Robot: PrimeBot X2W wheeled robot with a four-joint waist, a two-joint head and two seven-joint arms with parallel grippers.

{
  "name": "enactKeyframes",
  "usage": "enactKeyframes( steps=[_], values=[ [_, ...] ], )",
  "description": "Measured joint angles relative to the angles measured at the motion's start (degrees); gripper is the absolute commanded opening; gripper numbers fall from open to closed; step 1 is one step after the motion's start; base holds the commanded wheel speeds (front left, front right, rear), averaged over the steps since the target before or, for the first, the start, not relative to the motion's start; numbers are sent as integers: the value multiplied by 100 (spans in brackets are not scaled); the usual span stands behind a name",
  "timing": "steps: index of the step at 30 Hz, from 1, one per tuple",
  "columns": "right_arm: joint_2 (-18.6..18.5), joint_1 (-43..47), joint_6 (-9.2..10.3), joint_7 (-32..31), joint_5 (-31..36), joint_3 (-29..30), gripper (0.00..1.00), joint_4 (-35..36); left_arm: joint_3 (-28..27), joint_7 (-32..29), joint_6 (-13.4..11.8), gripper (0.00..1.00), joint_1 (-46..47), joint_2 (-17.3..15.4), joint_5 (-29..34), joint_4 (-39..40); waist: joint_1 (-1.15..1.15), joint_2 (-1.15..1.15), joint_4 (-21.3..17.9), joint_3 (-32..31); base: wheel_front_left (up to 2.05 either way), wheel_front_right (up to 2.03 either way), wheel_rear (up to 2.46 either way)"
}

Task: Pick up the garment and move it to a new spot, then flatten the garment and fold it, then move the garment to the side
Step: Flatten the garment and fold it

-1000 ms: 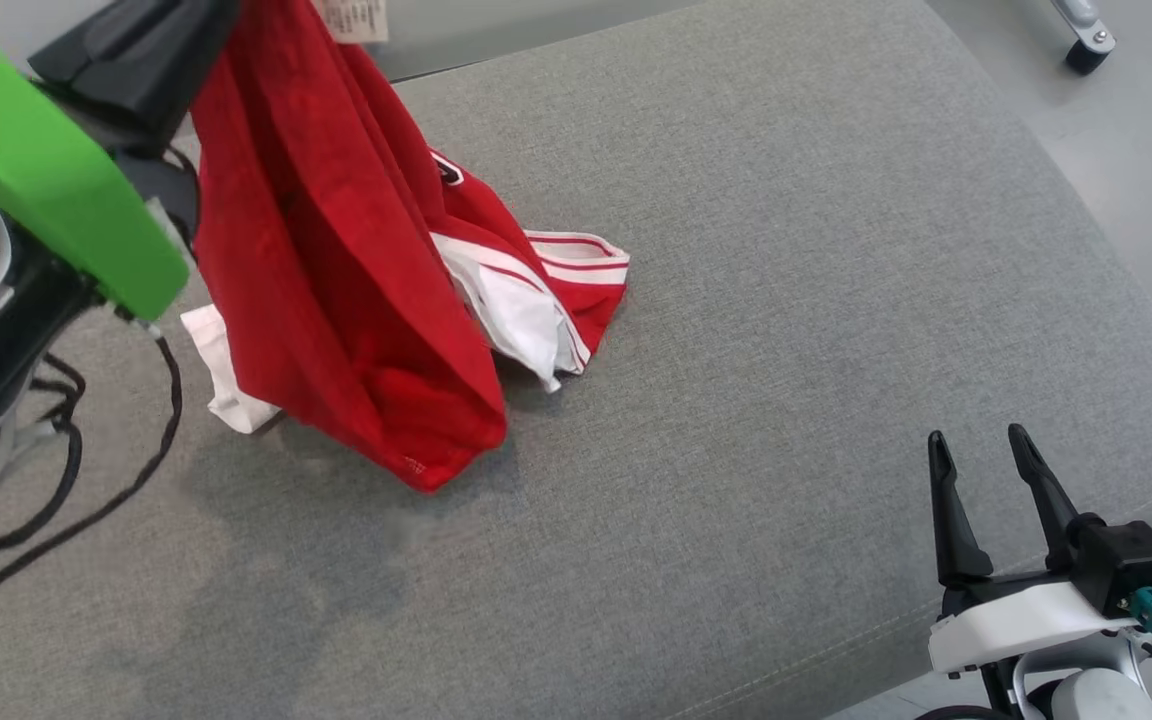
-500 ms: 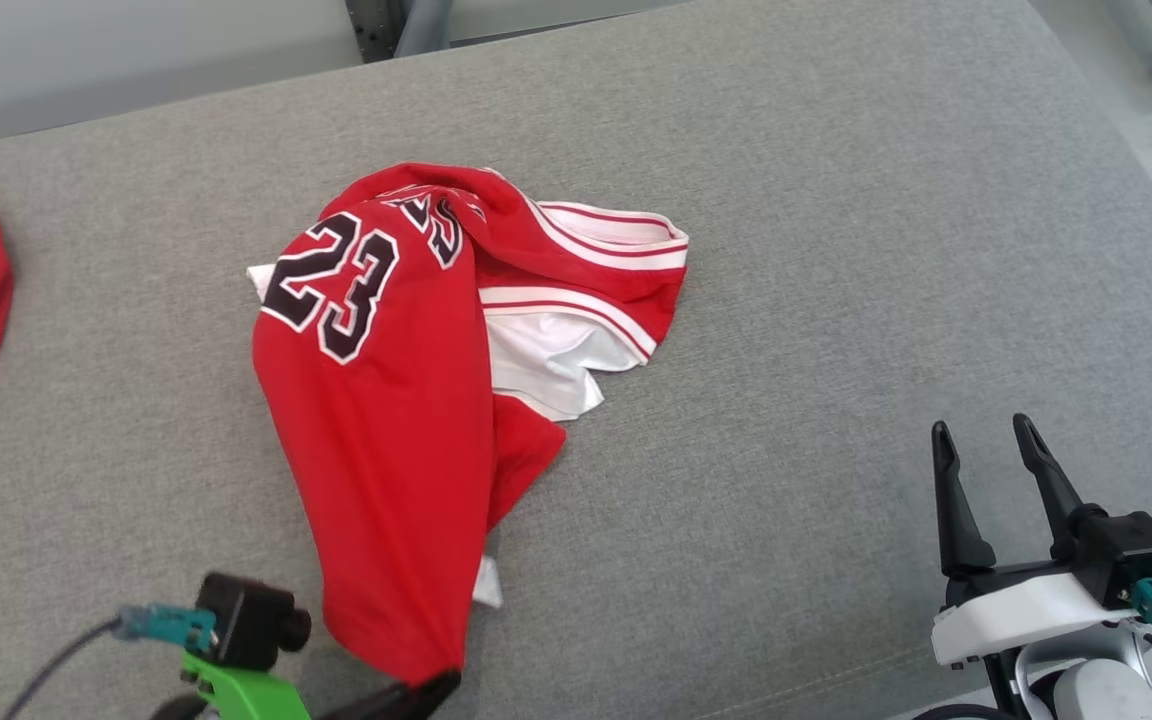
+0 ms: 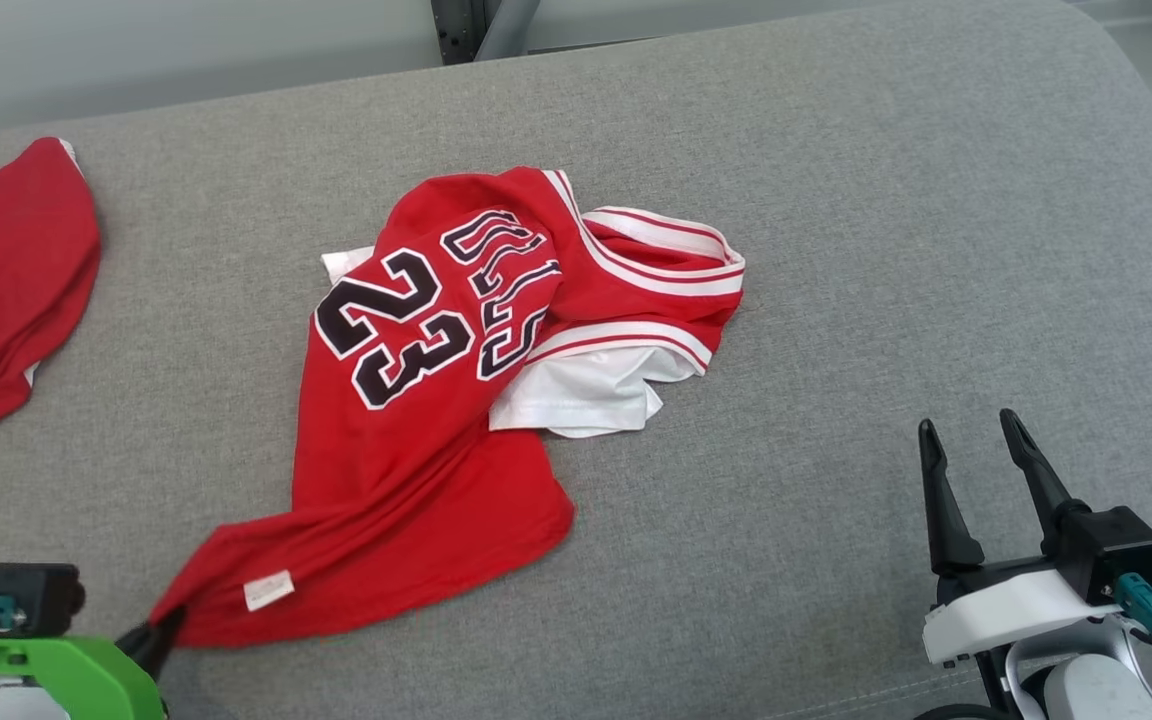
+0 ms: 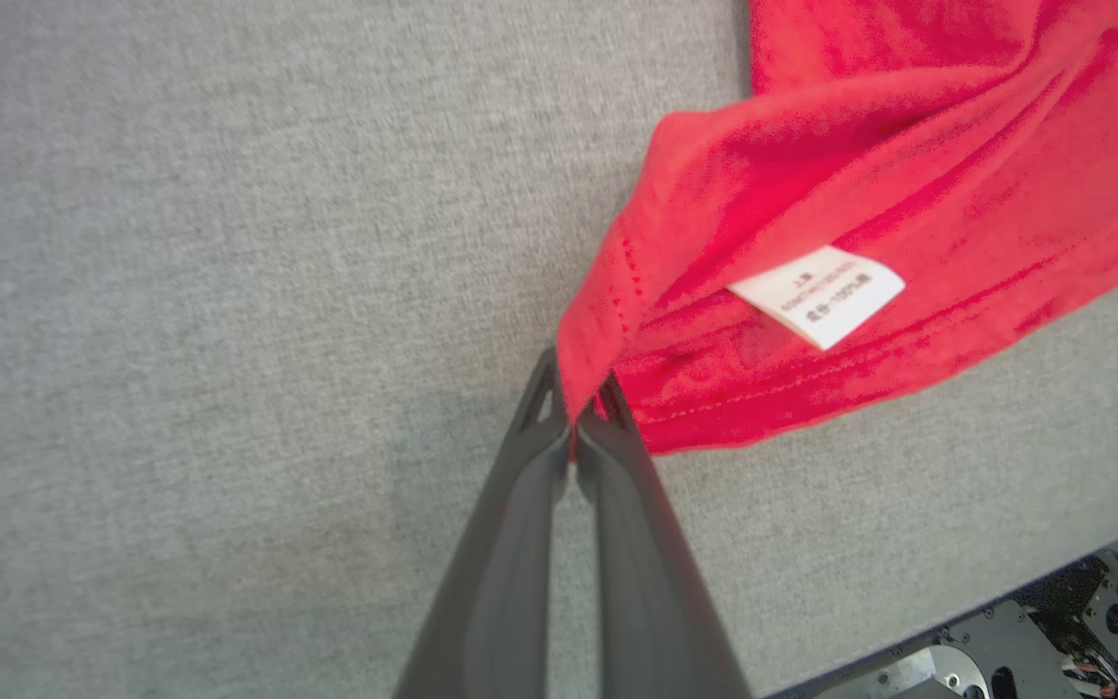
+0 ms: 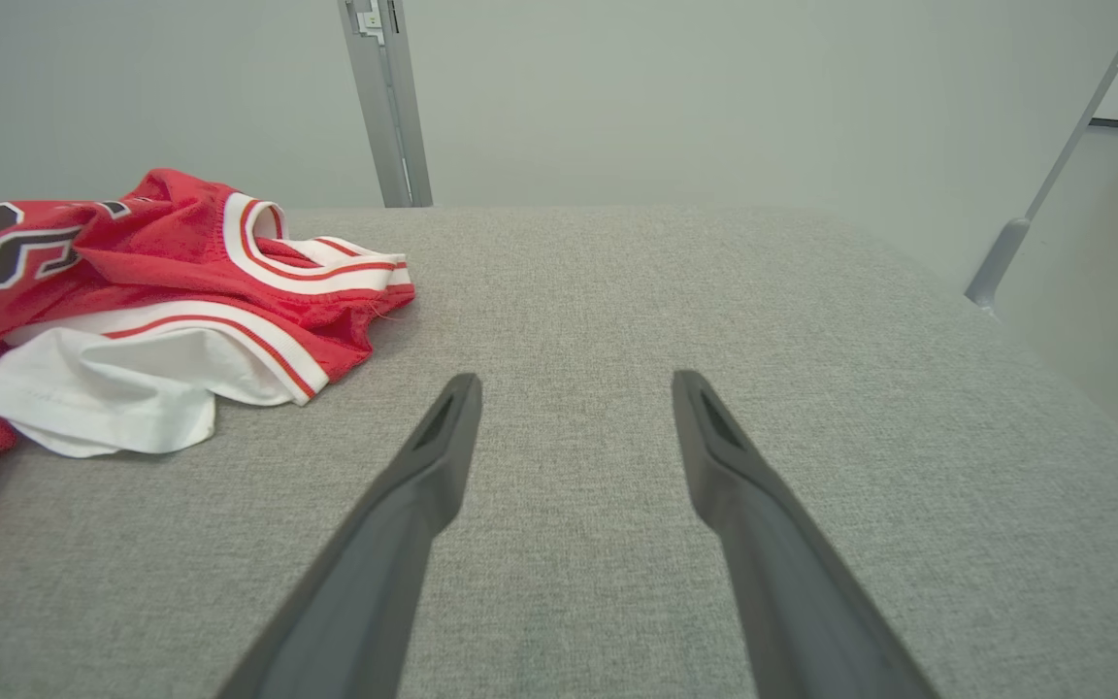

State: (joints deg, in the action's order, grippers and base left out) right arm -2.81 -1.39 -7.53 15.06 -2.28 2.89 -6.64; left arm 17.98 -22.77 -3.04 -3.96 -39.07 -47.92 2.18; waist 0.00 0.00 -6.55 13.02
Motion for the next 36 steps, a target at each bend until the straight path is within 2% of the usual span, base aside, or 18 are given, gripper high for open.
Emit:
enactKeyframes(
  steps=[3, 4, 6, 10, 17, 19, 20, 27, 34, 36],
  values=[
    [0, 17, 0, 0, -9, -7, 100, -9, -214, 238, -210, 0, 70, -58, 160, -43, 0, 0, -24, -14, 0, 0, 0],
    [-1, 48, 0, 0, -15, 4, 100, -16, -313, 364, -360, 0, 69, -87, 227, -27, 0, 0, -50, -23, 0, 0, 0],
    [-1, 86, 0, 0, -23, 10, 100, -19, -336, 425, -455, 0, 30, -86, 257, 7, 0, 0, -79, -32, 0, 0, 0],
    [-1, 111, 0, 0, -48, 29, 100, -20, -286, 441, -457, 0, -202, 212, 19, 0, 0, 0, -119, -34, 0, 0, 0],
    [-2, 117, 0, 0, -56, 22, 100, -16, -314, 564, -359, 0, -261, 476, -259, -279, 0, 0, -109, 12, 0, 0, 0],
    [-1, 117, 0, 0, -55, 25, 100, -15, -403, 715, -357, 56, -207, 609, -337, -315, 0, 0, -96, 25, 0, 0, 0],
    [-2, 116, 0, 0, -54, 33, 100, -14, -414, 747, -355, 100, -162, 631, -348, -311, 0, 0, -90, 31, 0, 0, 0],
    [-2, 109, 0, 0, -19, 59, 100, 22, -644, 953, -408, 100, -260, 713, -524, -18, 0, 0, -129, 19, 0, 0, 0],
    [-2, 138, 0, 0, -11, 205, 100, 223, -1471, 1637, -946, 100, -699, 500, -382, 769, 0, 0, -207, -65, 0, 0, 0],
    [-5, 140, 0, 0, -12, 220, 100, 272, -1515, 1847, -985, 100, -647, 493, -202, 1178, 0, 0, -210, -77, 0, 0, 0]
  ],
)
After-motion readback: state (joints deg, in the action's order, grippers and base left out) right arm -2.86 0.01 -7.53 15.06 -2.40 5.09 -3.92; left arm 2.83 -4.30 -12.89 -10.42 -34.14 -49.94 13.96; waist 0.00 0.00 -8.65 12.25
